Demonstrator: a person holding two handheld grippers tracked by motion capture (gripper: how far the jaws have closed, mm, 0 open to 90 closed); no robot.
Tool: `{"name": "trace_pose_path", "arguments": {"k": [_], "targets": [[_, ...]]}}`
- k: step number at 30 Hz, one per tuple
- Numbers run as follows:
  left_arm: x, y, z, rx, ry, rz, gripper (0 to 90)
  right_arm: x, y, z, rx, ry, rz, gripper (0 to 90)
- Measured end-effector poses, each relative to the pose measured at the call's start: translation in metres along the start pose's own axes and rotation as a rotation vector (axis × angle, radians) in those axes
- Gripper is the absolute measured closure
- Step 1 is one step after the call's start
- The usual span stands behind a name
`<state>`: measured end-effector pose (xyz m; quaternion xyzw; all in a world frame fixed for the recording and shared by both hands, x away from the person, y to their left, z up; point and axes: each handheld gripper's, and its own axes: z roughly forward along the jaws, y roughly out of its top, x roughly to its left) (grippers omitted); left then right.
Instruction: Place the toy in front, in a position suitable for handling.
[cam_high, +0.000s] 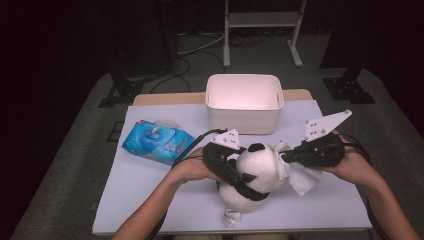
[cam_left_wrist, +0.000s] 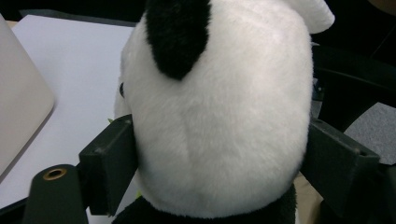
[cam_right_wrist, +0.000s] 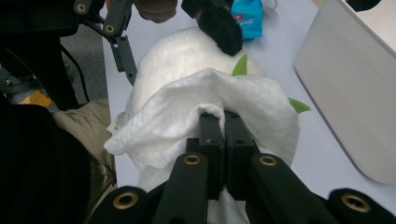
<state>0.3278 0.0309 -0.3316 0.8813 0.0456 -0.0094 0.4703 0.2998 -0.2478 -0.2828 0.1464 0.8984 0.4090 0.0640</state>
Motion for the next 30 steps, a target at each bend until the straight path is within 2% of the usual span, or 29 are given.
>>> {"name": "trace_pose_path", "arguments": {"k": [6, 16, 17, 20, 22, 24, 30], "targets": [[0.002, -0.008, 0.003, -0.009, -0.02, -0.042, 12.2, 0.0, -0.006, -0.002, 0.008, 0.01, 0.008, 87.6], [0.002, -0.016, 0.009, -0.003, -0.037, -0.056, 11.1, 0.0, -0.011, -0.003, 0.024, 0.015, 0.018, 87.6], [0.003, -0.016, 0.01, -0.01, -0.042, -0.049, 12.3, 0.001, -0.011, -0.003, 0.025, 0.016, 0.017, 87.6], [0.003, -0.015, 0.009, -0.025, -0.049, -0.041, 24.8, 0.001, -0.011, -0.003, 0.028, 0.008, 0.02, 87.6], [0.003, -0.015, 0.008, -0.04, -0.041, -0.027, 30.5, 0.001, -0.011, -0.005, 0.017, 0.011, 0.022, 87.6], [0.002, -0.013, 0.007, -0.054, -0.031, -0.014, 33.8, 0.001, -0.012, -0.006, 0.007, 0.003, 0.022, 87.6], [0.003, -0.002, -0.002, -0.035, -0.014, 0.017, 35.4, 0.0, -0.013, -0.013, -0.054, 0.01, 0.041, 87.5]]}}
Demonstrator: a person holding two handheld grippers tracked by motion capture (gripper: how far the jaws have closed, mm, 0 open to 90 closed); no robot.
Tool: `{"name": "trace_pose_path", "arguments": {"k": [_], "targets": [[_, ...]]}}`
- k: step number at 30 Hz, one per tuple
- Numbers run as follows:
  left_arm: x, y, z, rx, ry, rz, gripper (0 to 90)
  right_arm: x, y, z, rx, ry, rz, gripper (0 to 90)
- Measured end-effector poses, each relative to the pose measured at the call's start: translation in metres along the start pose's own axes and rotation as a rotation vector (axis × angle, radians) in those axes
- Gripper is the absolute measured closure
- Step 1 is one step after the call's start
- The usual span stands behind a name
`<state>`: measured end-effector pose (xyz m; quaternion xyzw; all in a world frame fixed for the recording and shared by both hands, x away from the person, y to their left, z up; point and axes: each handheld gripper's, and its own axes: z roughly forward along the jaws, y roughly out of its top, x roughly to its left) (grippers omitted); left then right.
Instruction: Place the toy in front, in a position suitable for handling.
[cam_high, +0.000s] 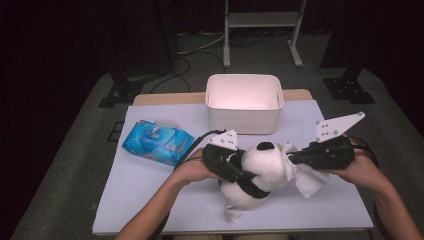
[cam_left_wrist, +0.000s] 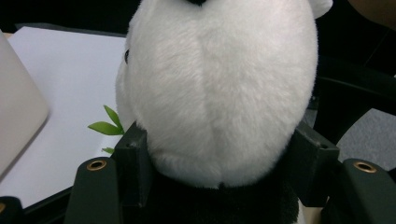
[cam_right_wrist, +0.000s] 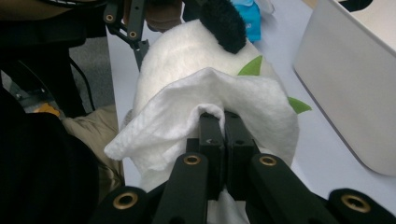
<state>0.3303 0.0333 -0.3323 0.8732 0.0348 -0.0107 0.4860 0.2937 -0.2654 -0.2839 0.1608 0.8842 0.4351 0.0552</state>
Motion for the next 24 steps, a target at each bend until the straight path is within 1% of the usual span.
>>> {"name": "trace_pose_path", "arguments": {"k": [2, 4, 5, 6, 8, 9, 10, 11, 14, 15, 17, 19, 21, 24], "targets": [[0.0, 0.003, -0.004, 0.012, 0.01, 0.013, 35.7, 0.0, -0.001, 0.001, 0.008, -0.006, -0.004, 87.5], [0.001, 0.004, -0.007, 0.021, 0.015, 0.012, 36.0, 0.0, -0.005, 0.004, 0.029, -0.015, 0.003, 87.5], [0.001, 0.004, -0.007, 0.032, 0.014, 0.013, 36.0, -0.001, -0.007, 0.007, 0.041, -0.01, 0.009, 87.4], [0.001, 0.003, -0.007, 0.049, 0.012, 0.014, 36.0, -0.002, -0.01, 0.01, 0.049, -0.002, 0.013, 87.4], [0.001, 0.0, -0.003, 0.062, 0.005, 0.004, 35.8, -0.003, -0.014, 0.016, 0.061, 0.006, 0.016, 87.4], [0.001, 0.0, -0.003, 0.062, 0.005, 0.004, 35.6, -0.003, -0.014, 0.017, 0.064, 0.006, 0.018, 87.4], [0.002, -0.002, -0.002, 0.066, -0.004, -0.002, 35.3, -0.003, -0.015, 0.018, 0.064, 0.006, 0.016, 87.4], [0.002, -0.003, -0.001, 0.06, -0.004, -0.005, 35.1, -0.003, -0.016, 0.018, 0.065, 0.007, 0.017, 87.4], [0.0, 0.0, 0.003, 0.073, -0.006, 0.002, 34.5, -0.002, -0.013, 0.014, 0.042, 0.015, 0.016, 87.4], [-0.001, 0.001, 0.005, 0.08, -0.006, 0.004, 34.5, 0.0, -0.011, 0.013, 0.043, 0.014, 0.013, 87.4], [-0.002, 0.002, 0.009, 0.092, -0.009, 0.01, 34.3, 0.003, -0.006, 0.015, 0.057, 0.01, -0.011, 87.4], [-0.002, 0.002, 0.011, 0.091, -0.009, 0.008, 34.3, 0.005, -0.002, 0.016, 0.073, 0.002, -0.029, 87.4], [-0.003, 0.003, 0.014, 0.094, -0.01, 0.013, 34.2, 0.004, 0.0, 0.015, 0.059, 0.009, -0.028, 87.4], [-0.004, 0.002, 0.019, 0.108, -0.015, 0.008, 33.0, 0.004, 0.001, 0.018, 0.071, 0.015, -0.033, 87.4]]}}
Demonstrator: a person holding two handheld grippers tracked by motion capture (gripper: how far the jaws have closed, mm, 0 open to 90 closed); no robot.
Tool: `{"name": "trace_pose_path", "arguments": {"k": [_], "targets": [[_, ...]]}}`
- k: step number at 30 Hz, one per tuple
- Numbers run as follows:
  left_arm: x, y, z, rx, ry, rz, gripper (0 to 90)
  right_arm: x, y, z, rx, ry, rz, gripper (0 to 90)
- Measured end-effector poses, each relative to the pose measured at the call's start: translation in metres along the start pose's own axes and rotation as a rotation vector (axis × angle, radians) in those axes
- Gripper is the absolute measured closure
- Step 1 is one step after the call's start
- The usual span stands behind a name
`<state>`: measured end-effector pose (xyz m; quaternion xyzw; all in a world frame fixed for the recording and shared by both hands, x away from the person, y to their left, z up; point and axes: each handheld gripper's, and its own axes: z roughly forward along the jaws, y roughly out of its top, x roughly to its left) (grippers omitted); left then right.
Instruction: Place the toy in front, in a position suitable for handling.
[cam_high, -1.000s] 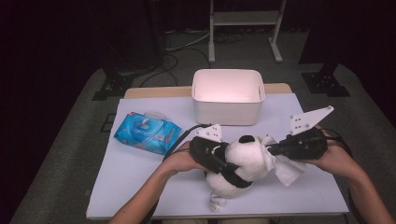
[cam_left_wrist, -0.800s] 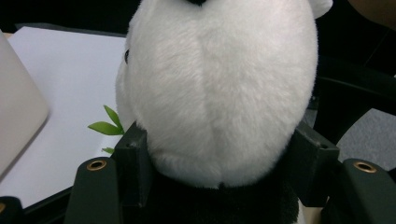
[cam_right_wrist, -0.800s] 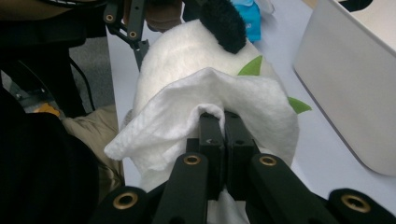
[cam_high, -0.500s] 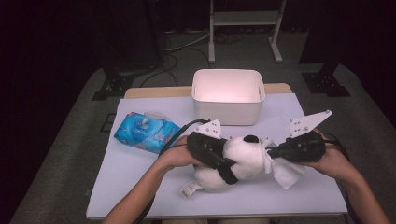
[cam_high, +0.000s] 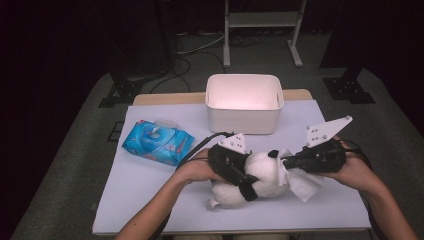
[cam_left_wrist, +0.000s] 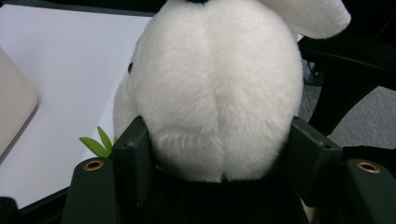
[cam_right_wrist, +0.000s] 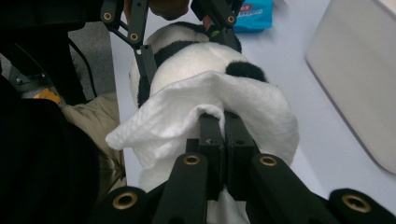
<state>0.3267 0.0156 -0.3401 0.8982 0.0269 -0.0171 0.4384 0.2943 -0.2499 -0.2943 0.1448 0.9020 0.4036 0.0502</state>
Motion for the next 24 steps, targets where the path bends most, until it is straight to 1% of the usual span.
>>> {"name": "trace_pose_path", "arguments": {"k": [2, 3, 5, 6, 10, 13, 15, 20, 24], "targets": [[0.0, -0.001, 0.003, 0.007, -0.006, -0.001, 31.3, 0.0, -0.003, 0.004, 0.027, -0.003, 0.008, 87.4], [0.0, -0.001, 0.005, 0.015, -0.008, -0.004, 29.3, 0.0, -0.006, 0.006, 0.035, 0.004, 0.013, 87.4], [0.0, 0.0, 0.008, 0.028, -0.013, -0.006, 24.2, -0.001, -0.011, 0.008, 0.054, 0.001, 0.018, 87.4], [-0.001, 0.0, 0.01, 0.035, -0.013, -0.001, 20.5, -0.001, -0.014, 0.008, 0.055, 0.001, 0.025, 87.4], [-0.002, 0.0, 0.011, 0.048, -0.006, 0.015, 18.2, -0.001, -0.024, 0.006, 0.046, 0.006, 0.055, 87.4], [-0.004, 0.002, 0.008, 0.055, 0.006, 0.024, 18.0, -0.002, -0.03, 0.006, 0.045, 0.005, 0.07, 87.4], [-0.005, 0.003, 0.005, 0.056, 0.015, 0.027, 18.0, -0.003, -0.034, 0.007, 0.035, 0.007, 0.08, 87.4], [-0.009, 0.004, -0.006, 0.06, 0.041, 0.04, 16.6, -0.006, -0.044, 0.007, 0.032, -0.004, 0.1, 87.3], [-0.011, 0.0, -0.013, 0.07, 0.062, 0.03, 16.5, -0.008, -0.052, 0.007, 0.031, -0.011, 0.12, 87.3]]}}
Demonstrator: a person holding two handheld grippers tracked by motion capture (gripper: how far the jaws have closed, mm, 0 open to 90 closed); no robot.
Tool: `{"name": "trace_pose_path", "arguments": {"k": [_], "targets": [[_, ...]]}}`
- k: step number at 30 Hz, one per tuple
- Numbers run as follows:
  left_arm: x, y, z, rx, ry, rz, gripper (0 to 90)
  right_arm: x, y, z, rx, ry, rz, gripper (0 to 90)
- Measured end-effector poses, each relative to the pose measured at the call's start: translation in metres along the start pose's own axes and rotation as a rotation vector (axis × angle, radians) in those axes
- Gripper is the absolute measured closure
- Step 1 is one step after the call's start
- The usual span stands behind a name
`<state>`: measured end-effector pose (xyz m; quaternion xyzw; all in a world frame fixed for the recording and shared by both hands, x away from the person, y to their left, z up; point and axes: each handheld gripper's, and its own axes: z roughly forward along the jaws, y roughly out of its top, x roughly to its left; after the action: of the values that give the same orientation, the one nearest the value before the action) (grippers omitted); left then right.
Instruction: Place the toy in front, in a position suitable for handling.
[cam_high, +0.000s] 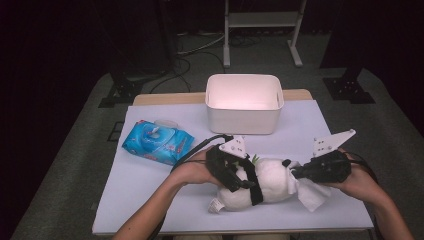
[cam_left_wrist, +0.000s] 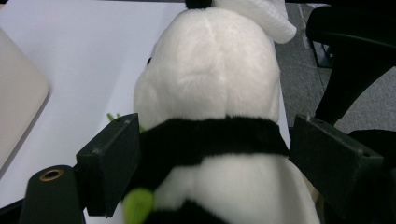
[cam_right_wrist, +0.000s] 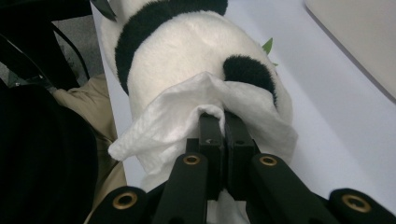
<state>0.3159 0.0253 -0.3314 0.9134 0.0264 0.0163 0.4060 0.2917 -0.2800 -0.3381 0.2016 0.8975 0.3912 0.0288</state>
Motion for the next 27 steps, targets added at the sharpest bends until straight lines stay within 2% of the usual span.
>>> {"name": "trace_pose_path", "arguments": {"k": [4, 7, 9, 12, 14, 18, 20, 27], "targets": [[0.0, -0.006, -0.005, 0.037, 0.015, -0.009, 14.0, -0.002, -0.009, 0.0, 0.012, -0.009, 0.016, 87.2], [0.002, -0.011, -0.008, 0.028, 0.019, -0.022, 13.9, -0.003, -0.017, 0.002, 0.021, -0.017, 0.036, 87.2], [0.003, -0.016, -0.009, 0.026, 0.021, -0.034, 13.6, -0.004, -0.022, 0.002, -0.001, 0.006, 0.052, 87.3], [0.007, -0.019, -0.01, 0.021, 0.023, -0.045, 13.6, -0.004, -0.024, 0.003, -0.004, 0.011, 0.055, 87.2], [0.01, -0.019, -0.011, 0.011, 0.013, -0.06, 18.8, -0.003, -0.024, 0.005, 0.006, 0.012, 0.052, 87.3], [0.012, -0.017, -0.013, 0.018, 0.044, -0.056, 19.8, -0.003, -0.025, 0.007, 0.016, 0.02, 0.055, 87.3], [0.013, -0.019, -0.012, 0.016, 0.03, -0.068, 19.4, -0.001, -0.026, 0.008, 0.011, 0.025, 0.057, 87.3], [0.012, -0.022, -0.009, -0.006, 0.013, -0.061, 23.2, -0.001, -0.025, -0.001, -0.003, 0.005, 0.041, 87.3]]}}
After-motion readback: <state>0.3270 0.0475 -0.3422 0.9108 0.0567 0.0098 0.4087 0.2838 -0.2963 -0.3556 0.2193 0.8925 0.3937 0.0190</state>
